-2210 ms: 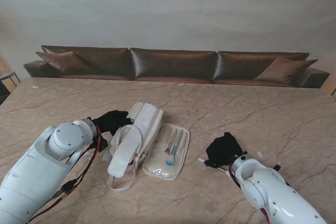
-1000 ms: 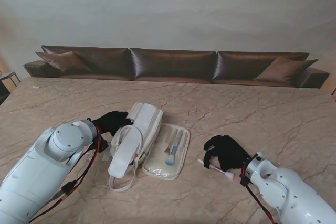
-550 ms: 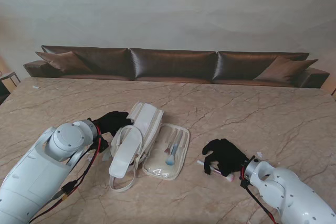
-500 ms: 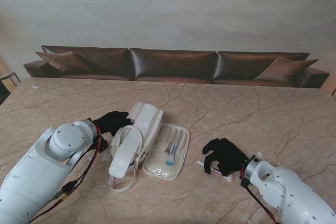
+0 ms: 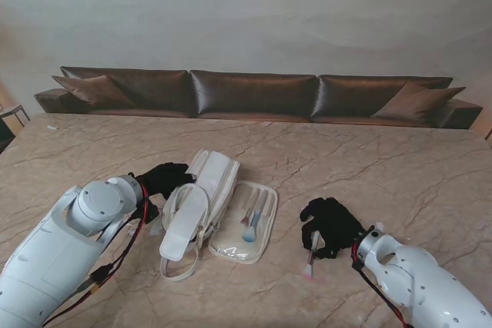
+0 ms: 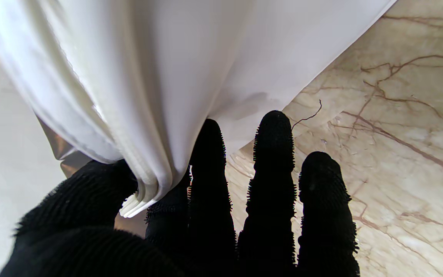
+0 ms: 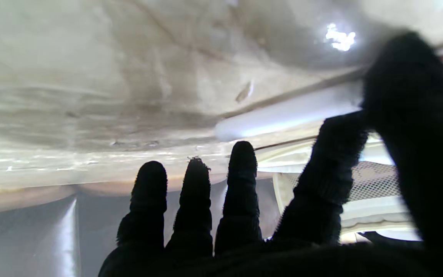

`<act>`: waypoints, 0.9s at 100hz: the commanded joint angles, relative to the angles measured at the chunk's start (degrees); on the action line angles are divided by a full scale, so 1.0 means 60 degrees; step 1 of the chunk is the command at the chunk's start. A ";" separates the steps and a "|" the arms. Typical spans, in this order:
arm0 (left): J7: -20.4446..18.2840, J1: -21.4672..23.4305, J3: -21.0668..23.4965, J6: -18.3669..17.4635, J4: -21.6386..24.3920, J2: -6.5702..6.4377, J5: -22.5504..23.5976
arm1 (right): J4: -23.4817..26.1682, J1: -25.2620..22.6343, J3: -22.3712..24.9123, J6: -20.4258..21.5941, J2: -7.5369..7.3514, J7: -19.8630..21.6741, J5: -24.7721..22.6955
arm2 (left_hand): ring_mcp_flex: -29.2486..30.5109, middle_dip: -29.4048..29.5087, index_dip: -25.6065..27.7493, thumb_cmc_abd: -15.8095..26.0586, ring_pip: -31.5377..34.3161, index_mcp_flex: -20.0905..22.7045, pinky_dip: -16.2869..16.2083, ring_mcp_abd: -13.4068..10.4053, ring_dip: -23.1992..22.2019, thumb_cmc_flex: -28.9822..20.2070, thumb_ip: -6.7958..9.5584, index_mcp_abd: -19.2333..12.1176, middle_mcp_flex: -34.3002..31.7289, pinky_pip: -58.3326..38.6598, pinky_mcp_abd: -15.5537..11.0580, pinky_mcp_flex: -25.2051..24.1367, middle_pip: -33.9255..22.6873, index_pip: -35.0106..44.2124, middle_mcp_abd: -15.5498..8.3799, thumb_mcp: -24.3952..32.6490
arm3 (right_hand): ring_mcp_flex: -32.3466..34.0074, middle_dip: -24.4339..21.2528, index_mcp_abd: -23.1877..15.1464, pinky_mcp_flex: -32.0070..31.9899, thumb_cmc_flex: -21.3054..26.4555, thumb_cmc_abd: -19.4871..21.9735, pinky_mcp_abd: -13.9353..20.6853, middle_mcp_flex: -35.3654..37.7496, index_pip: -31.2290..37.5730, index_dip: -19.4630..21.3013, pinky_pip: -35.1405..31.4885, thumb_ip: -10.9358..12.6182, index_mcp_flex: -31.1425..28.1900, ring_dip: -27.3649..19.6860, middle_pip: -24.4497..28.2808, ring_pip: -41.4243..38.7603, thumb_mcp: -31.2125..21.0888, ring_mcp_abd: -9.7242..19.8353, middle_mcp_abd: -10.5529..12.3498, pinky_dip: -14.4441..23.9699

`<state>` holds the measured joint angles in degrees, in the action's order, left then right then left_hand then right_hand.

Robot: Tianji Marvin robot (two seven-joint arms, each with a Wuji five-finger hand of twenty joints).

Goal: Pack the cosmetics bag

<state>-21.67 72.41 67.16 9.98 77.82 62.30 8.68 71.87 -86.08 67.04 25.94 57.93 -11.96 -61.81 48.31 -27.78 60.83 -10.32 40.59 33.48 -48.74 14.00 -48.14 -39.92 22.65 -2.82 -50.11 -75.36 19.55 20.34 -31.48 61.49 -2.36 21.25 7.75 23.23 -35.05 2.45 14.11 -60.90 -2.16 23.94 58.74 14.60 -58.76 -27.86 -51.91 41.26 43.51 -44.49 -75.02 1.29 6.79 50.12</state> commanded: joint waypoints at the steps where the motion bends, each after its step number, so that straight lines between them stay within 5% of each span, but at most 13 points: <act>1: -0.0044 -0.0001 -0.0022 0.0016 0.0075 0.0039 -0.0029 | -0.0052 0.0068 -0.0119 -0.0045 0.0069 -0.0048 -0.0116 | -0.0138 -0.0112 0.0171 0.0950 -0.0044 0.0252 -0.0033 0.0002 0.0044 -0.0760 0.0651 -0.1625 -0.0066 -0.0012 0.0174 -0.0065 0.0125 0.0619 -0.0317 0.1301 | 0.0190 0.0067 -0.0636 0.0017 0.0001 -0.0061 -0.0038 0.0164 0.0168 -0.0262 -0.0138 -0.0003 0.0097 0.0096 -0.0139 -0.0044 0.0340 0.0092 -0.0141 0.0225; 38: -0.0034 0.0022 0.0009 -0.0009 0.0088 0.0039 -0.0032 | 0.0145 0.0065 0.0025 -0.0003 -0.0011 0.0225 -0.0415 | -0.0162 -0.0124 0.0167 0.0951 -0.0052 0.0253 -0.0047 0.0005 0.0042 -0.0775 0.0651 -0.1617 -0.0063 -0.0005 0.0174 -0.0063 0.0121 0.0612 -0.0301 0.1301 | 0.0994 0.0464 0.0372 0.0380 0.1821 0.0261 -0.0199 0.0967 -0.1130 0.0340 -0.0053 0.1264 0.0756 0.0270 -0.0383 0.0145 -0.0716 0.0114 -0.0043 0.0232; 90: -0.0057 0.0071 -0.0008 -0.0015 0.0100 0.0030 -0.0029 | 0.0080 0.0126 -0.0181 0.0121 -0.0025 0.0203 -0.0415 | -0.0213 -0.0199 0.0175 0.0956 -0.0073 0.0237 -0.0065 0.0009 0.0033 -0.0764 0.0653 -0.1625 -0.0048 0.0015 0.0192 -0.0082 0.0096 0.0608 -0.0345 0.1301 | 0.1516 0.0671 -0.0709 0.0511 0.1476 0.0295 -0.0261 0.1831 0.0134 -0.0446 -0.0024 0.0527 0.0050 0.0400 -0.0456 0.0119 0.0074 0.0179 0.0220 0.0205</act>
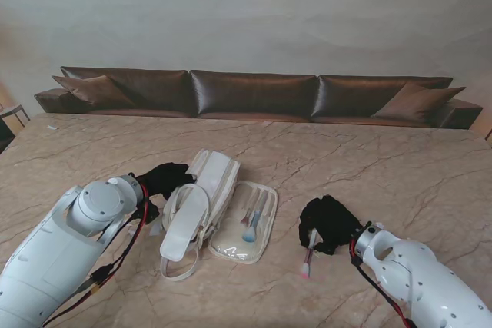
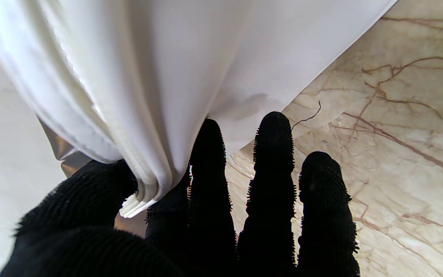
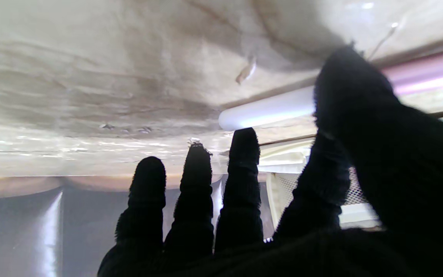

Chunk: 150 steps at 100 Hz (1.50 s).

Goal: Pack the cosmetics bag

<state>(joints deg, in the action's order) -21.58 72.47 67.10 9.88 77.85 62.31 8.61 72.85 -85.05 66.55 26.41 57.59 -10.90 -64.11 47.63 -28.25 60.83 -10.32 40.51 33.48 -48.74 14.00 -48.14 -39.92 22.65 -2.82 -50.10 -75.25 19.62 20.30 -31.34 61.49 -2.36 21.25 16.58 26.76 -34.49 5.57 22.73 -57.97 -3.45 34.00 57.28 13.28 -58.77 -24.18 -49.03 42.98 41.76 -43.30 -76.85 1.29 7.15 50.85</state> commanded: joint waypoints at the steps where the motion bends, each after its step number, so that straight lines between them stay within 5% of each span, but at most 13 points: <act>1: -0.0075 0.0060 0.0001 0.0003 0.0096 0.0027 -0.0017 | -0.0089 -0.0039 -0.0114 0.0041 0.0030 0.0014 -0.0041 | -0.0093 -0.0124 0.0176 0.0954 -0.0056 0.0239 -0.0065 0.0009 0.0032 -0.0765 0.0653 -0.1621 -0.0052 -0.0004 0.0180 -0.0075 0.0071 0.0611 -0.0344 0.1301 | 0.0057 0.0084 -0.0826 -0.0005 0.0036 -0.0162 -0.0044 0.0173 0.0391 -0.0234 -0.0023 -0.0079 -0.0472 0.0116 -0.0163 -0.0082 0.0371 0.0181 0.0171 0.0085; 32: -0.0071 0.0026 -0.0022 0.0001 0.0084 0.0031 -0.0019 | -0.0289 0.0194 -0.0461 0.0024 -0.0064 -0.0367 -0.0474 | -0.0092 -0.0208 0.0178 0.0950 -0.0056 0.0231 -0.0080 0.0029 0.0026 -0.0764 0.0657 -0.1605 -0.0063 -0.0009 0.0189 -0.0072 0.0029 0.0620 -0.0351 0.1311 | 0.0471 0.0266 -0.0203 0.0282 0.0202 0.0511 0.0068 0.0876 0.0924 -0.0561 -0.0155 0.0135 -0.1266 0.0261 0.0055 -0.0279 0.0283 0.0328 0.0453 0.0143; 42: -0.0060 0.0027 -0.0029 0.0004 0.0080 0.0036 -0.0026 | -0.0305 0.0282 -0.0586 0.0070 -0.0143 -0.0465 -0.0790 | -0.0080 -0.0234 0.0178 0.0960 -0.0052 0.0232 -0.0083 0.0006 0.0024 -0.0758 0.0655 -0.1612 -0.0076 -0.0008 0.0189 -0.0072 0.0019 0.0623 -0.0358 0.1308 | 0.0395 0.0540 -0.0019 0.0242 0.0110 0.1127 0.0165 0.0759 0.0406 0.0933 -0.0229 0.0358 -0.1193 0.0288 0.0084 -0.0311 0.0197 0.0336 0.0431 0.0058; 56: -0.0046 0.0032 -0.0027 0.0028 0.0086 0.0040 -0.0037 | -0.0289 0.0392 -0.0746 0.0190 -0.0239 -0.0415 -0.1090 | -0.0082 -0.0253 0.0177 0.0956 -0.0049 0.0222 -0.0087 0.0025 0.0018 -0.0745 0.0671 -0.1617 -0.0076 -0.0006 0.0189 -0.0072 0.0018 0.0618 -0.0355 0.1322 | 0.0135 0.0844 0.0012 0.0075 -0.0285 0.2346 0.0357 0.0470 -0.0577 0.3988 -0.0245 0.1252 -0.0863 0.0309 0.0211 -0.0369 -0.0188 0.0390 0.0424 0.0002; 62: -0.0036 0.0034 -0.0023 0.0036 0.0091 0.0044 -0.0044 | -0.0285 0.0423 -0.0798 0.0230 -0.0257 -0.0358 -0.1129 | -0.0084 -0.0261 0.0179 0.0962 -0.0047 0.0225 -0.0088 0.0033 0.0016 -0.0751 0.0668 -0.1614 -0.0081 -0.0006 0.0189 -0.0072 0.0013 0.0621 -0.0331 0.1322 | 0.0058 0.0966 0.0056 0.0018 -0.0441 0.2344 0.0425 0.0406 -0.0892 0.4866 -0.0256 0.1342 -0.0826 0.0342 0.0303 -0.0412 -0.0444 0.0415 0.0453 0.0037; 79: -0.0045 0.0028 -0.0028 0.0036 0.0088 0.0042 -0.0047 | -0.0302 0.0463 -0.0834 0.0372 -0.0222 -0.0381 -0.0994 | -0.0092 -0.0284 0.0183 0.0965 -0.0052 0.0214 -0.0090 0.0035 0.0016 -0.0744 0.0667 -0.1620 -0.0081 0.0000 0.0193 -0.0079 0.0007 0.0616 -0.0352 0.1319 | -0.0119 0.1129 0.0104 -0.0105 -0.0566 0.2567 0.0596 0.0204 -0.1377 0.6205 -0.0247 0.1347 -0.0705 0.0359 0.0390 -0.0483 -0.0621 0.0502 0.0586 0.0045; 119: -0.0027 -0.0028 -0.0093 0.0034 0.0038 0.0057 -0.0075 | 0.0100 0.0419 -0.0585 0.0503 0.0182 -0.0457 0.0256 | -0.0100 -0.0315 0.0188 0.0964 -0.0058 0.0212 -0.0089 0.0034 0.0013 -0.0744 0.0665 -0.1616 -0.0072 0.0036 0.0200 -0.0114 0.0021 0.0610 -0.0355 0.1323 | -0.0290 0.1185 0.0263 -0.0186 -0.0356 0.3168 0.0755 0.0034 -0.1545 0.6602 -0.0314 0.1187 -0.0403 0.0322 0.0419 -0.0570 -0.0155 0.0537 0.0602 0.0023; 150: -0.0057 -0.0106 -0.0168 0.0016 0.0014 0.0059 -0.0102 | -0.0549 0.1224 -0.1309 0.0712 0.0689 0.0436 0.3081 | -0.0095 -0.0334 0.0190 0.0976 -0.0056 0.0208 -0.0095 0.0019 0.0013 -0.0759 0.0641 -0.1633 -0.0069 0.0051 0.0199 -0.0119 0.0031 0.0607 -0.0385 0.1298 | -0.0759 0.1078 0.0750 -0.0689 -0.0145 0.3132 0.0702 -0.0357 -0.1154 0.5489 -0.0133 0.1018 -0.0449 0.0173 0.0355 -0.0539 -0.0001 0.0366 0.0297 -0.0159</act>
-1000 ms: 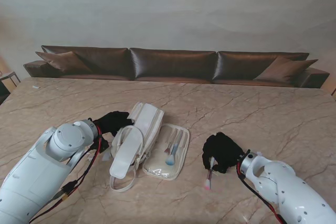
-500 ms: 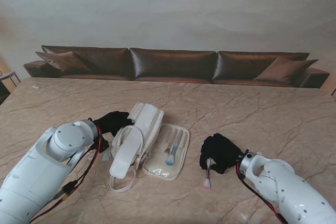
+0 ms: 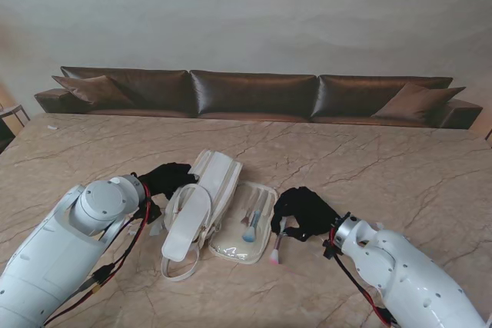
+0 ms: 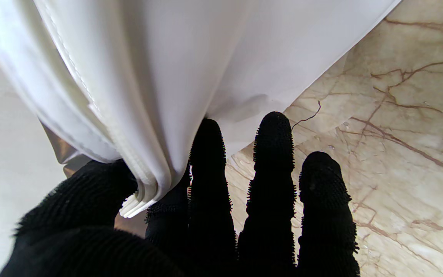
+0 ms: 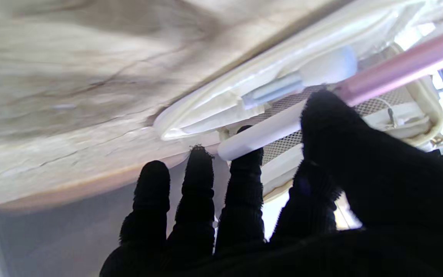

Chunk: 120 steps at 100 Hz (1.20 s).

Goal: Pack the cosmetics bag

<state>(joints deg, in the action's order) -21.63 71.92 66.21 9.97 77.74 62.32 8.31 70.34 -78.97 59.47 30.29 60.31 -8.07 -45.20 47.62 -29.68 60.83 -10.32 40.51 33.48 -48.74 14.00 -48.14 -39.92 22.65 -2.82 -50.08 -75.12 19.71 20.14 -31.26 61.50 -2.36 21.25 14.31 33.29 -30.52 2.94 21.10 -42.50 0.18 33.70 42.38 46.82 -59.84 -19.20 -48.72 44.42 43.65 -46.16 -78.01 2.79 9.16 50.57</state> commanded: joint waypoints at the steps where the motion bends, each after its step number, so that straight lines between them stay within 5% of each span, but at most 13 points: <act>1: -0.0051 -0.0016 -0.0023 -0.0001 0.0030 0.0057 -0.0051 | -0.0186 0.0256 -0.0175 0.0073 0.0252 -0.0014 0.0022 | -0.0095 -0.0096 0.0189 0.0974 -0.0057 0.0208 -0.0095 0.0018 0.0013 -0.0758 0.0641 -0.1634 -0.0076 0.0030 0.0184 -0.0091 0.0016 0.0606 -0.0381 0.1298 | -0.0394 -0.0011 0.0117 -0.0273 0.0141 0.0549 0.0094 -0.0319 0.1333 -0.0116 0.0053 0.0185 -0.0504 -0.0068 0.0042 -0.0063 0.0195 0.0108 -0.0046 -0.0116; 15: -0.0069 -0.0040 -0.0045 -0.0010 0.0009 0.0058 -0.0073 | -0.0876 0.0826 -0.0810 0.0095 0.0416 0.0055 0.0727 | -0.0105 -0.0100 0.0190 0.0974 -0.0065 0.0204 -0.0093 0.0014 0.0017 -0.0763 0.0643 -0.1628 -0.0077 0.0047 0.0191 -0.0112 0.0020 0.0604 -0.0370 0.1301 | -0.0545 -0.0005 0.0234 -0.0458 0.0224 0.0524 0.0093 -0.0432 0.1379 -0.0223 0.0115 0.0146 -0.0537 -0.0060 0.0070 -0.0063 0.0204 0.0071 -0.0129 -0.0127; 58: -0.0043 -0.0041 -0.0051 -0.0041 -0.0072 0.0073 -0.0127 | -0.2821 0.2276 -0.2641 -0.0031 0.0933 -0.1036 0.1267 | -0.0109 -0.0110 0.0191 0.0977 -0.0062 0.0201 -0.0104 0.0017 0.0015 -0.0759 0.0640 -0.1631 -0.0061 0.0055 0.0192 -0.0110 0.0028 0.0601 -0.0366 0.1297 | -0.1031 0.0020 0.0406 -0.0765 0.0337 0.0414 0.0140 -0.0912 0.1510 -0.0424 0.0102 0.0117 -0.0530 -0.0026 0.0190 -0.0117 0.0199 0.0016 -0.0298 -0.0066; 85: -0.0069 -0.0010 0.0000 -0.0051 -0.0065 0.0061 -0.0114 | -0.3696 0.2833 -0.3646 -0.0277 0.1190 -0.2536 0.0692 | -0.0110 -0.0116 0.0192 0.0967 -0.0059 0.0210 -0.0107 0.0027 0.0014 -0.0757 0.0643 -0.1634 -0.0076 0.0056 0.0192 -0.0110 0.0025 0.0608 -0.0382 0.1303 | -0.0838 -0.0272 0.0247 -0.0553 0.0356 -0.0621 -0.0115 -0.0860 0.2202 -0.3813 -0.0013 -0.0283 -0.0653 -0.0086 0.0168 -0.0152 0.0649 -0.0111 -0.0391 -0.0019; 104: -0.0068 -0.0010 0.0008 -0.0070 -0.0071 0.0061 -0.0109 | -0.3863 0.3098 -0.4151 -0.0401 0.1165 -0.3432 -0.0007 | -0.0104 -0.0119 0.0189 0.0966 -0.0059 0.0202 -0.0109 0.0027 0.0016 -0.0753 0.0643 -0.1638 -0.0070 0.0056 0.0178 -0.0107 0.0028 0.0603 -0.0382 0.1300 | -0.0686 -0.0377 -0.0071 -0.0438 0.0236 -0.2390 -0.0261 -0.0585 0.2092 -0.4639 -0.0028 -0.0796 0.0158 -0.0074 0.0108 -0.0145 0.0706 -0.0159 -0.0438 -0.0054; 120: -0.0070 -0.0014 -0.0014 -0.0088 -0.0080 0.0062 -0.0115 | -0.3875 0.3347 -0.4710 -0.0528 0.1092 -0.4228 -0.0680 | -0.0080 -0.0125 0.0190 0.0963 -0.0053 0.0222 -0.0114 0.0011 0.0016 -0.0751 0.0645 -0.1640 -0.0085 0.0047 0.0173 -0.0091 0.0025 0.0611 -0.0398 0.1301 | -0.0525 -0.0431 -0.0710 -0.0388 -0.0022 -0.2719 -0.0320 -0.0452 0.2080 -0.4624 -0.0046 -0.0949 0.0006 -0.0091 0.0061 -0.0120 0.0707 -0.0152 -0.0365 -0.0064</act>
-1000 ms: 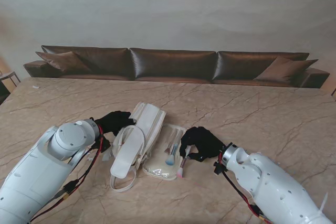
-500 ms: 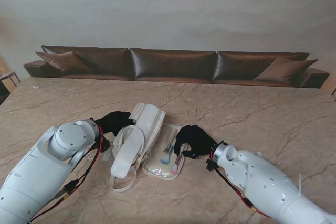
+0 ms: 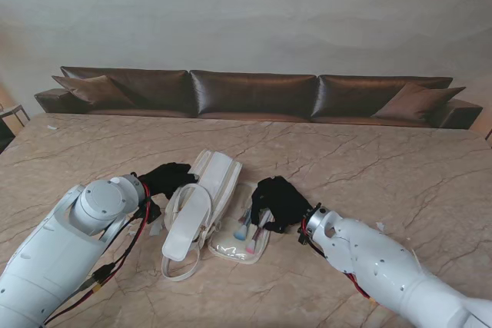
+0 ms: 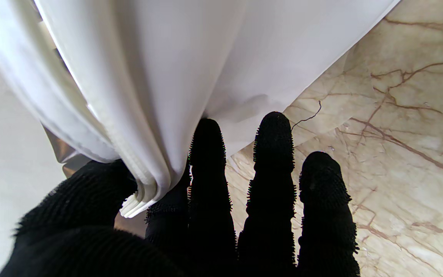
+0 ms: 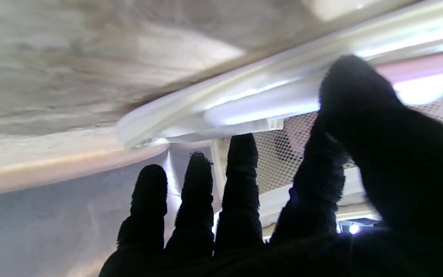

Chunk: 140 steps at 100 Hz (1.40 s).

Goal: Pack the cosmetics bag

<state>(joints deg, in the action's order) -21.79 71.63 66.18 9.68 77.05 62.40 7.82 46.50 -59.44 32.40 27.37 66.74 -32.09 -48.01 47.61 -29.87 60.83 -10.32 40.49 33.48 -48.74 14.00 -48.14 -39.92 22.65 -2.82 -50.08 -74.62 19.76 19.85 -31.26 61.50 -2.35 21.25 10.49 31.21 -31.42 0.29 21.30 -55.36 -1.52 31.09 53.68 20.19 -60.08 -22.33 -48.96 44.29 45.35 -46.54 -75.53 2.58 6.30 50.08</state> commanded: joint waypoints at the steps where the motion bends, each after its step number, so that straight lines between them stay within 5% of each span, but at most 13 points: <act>1: -0.0043 0.0035 -0.0009 -0.0042 0.0035 0.0048 -0.0033 | 0.0094 0.0117 -0.0257 -0.0066 0.0015 -0.0295 -0.0267 | -0.0086 -0.0093 0.0189 0.0967 -0.0052 0.0222 -0.0114 0.0014 0.0017 -0.0748 0.0646 -0.1643 -0.0082 -0.0038 0.0162 -0.0041 0.0027 0.0610 -0.0401 0.1302 | 0.0129 -0.0087 -0.0576 0.0062 -0.0063 -0.0582 -0.0045 0.0002 0.0196 -0.0193 -0.0008 -0.0433 0.0045 -0.0071 -0.0225 -0.0054 0.0295 -0.0114 0.0128 0.0018; 38: -0.0098 0.0021 -0.0056 -0.0029 0.0036 0.0036 -0.0029 | 0.0060 0.0799 -0.1599 -0.0734 -0.0048 -0.1088 -0.1051 | -0.0111 -0.0097 0.0185 0.0966 -0.0061 0.0191 -0.0122 0.0015 0.0016 -0.0749 0.0650 -0.1631 -0.0062 -0.0032 0.0170 -0.0049 0.0028 0.0602 -0.0392 0.1313 | 0.0550 -0.0079 -0.0294 0.0400 -0.0074 0.0275 -0.0052 0.0644 0.1117 -0.1214 -0.0087 -0.0288 -0.1171 -0.0004 -0.0242 -0.0068 0.0432 -0.0005 0.0407 -0.0002; 71: -0.0063 0.0023 -0.0071 0.0000 0.0033 0.0047 -0.0033 | -0.0277 0.0883 -0.1686 0.0350 0.0111 -0.0710 -0.0668 | -0.0113 -0.0092 0.0181 0.0966 -0.0061 0.0187 -0.0129 0.0027 0.0016 -0.0750 0.0648 -0.1640 -0.0060 -0.0031 0.0174 -0.0043 0.0032 0.0599 -0.0371 0.1310 | 0.0146 0.0006 0.0017 0.0204 -0.0221 0.1472 0.0213 0.0226 0.0463 0.1114 -0.0059 0.0332 -0.1092 -0.0059 -0.0213 -0.0094 0.0022 0.0152 0.0450 -0.0063; 140: -0.0076 -0.0054 -0.0107 0.0092 -0.0004 0.0051 -0.0024 | -0.0798 0.0507 -0.0827 0.1210 0.0357 0.0082 0.0402 | -0.0107 -0.0094 0.0186 0.0967 -0.0055 0.0197 -0.0138 0.0030 0.0012 -0.0743 0.0649 -0.1638 -0.0069 -0.0027 0.0175 -0.0056 0.0029 0.0603 -0.0377 0.1311 | 0.0110 -0.0086 0.0533 0.0284 -0.0095 0.1569 0.0225 0.0159 0.0461 0.0965 -0.0141 0.0345 -0.1275 -0.0088 -0.0233 -0.0101 -0.0017 0.0193 0.0451 -0.0015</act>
<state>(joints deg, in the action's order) -22.00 71.25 65.65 10.10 76.96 62.40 7.86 42.00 -55.87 27.18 34.08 68.58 -32.12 -46.03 47.60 -29.87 60.83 -10.32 40.49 33.48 -48.75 14.00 -48.14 -39.92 22.65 -2.82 -50.07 -74.62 19.77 19.85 -31.26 61.51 -2.35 21.25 12.23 30.65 -28.25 2.32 20.90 -50.88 -0.70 33.72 51.15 23.51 -60.10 -22.06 -52.98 44.29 44.81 -46.82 -72.87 2.57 8.32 49.94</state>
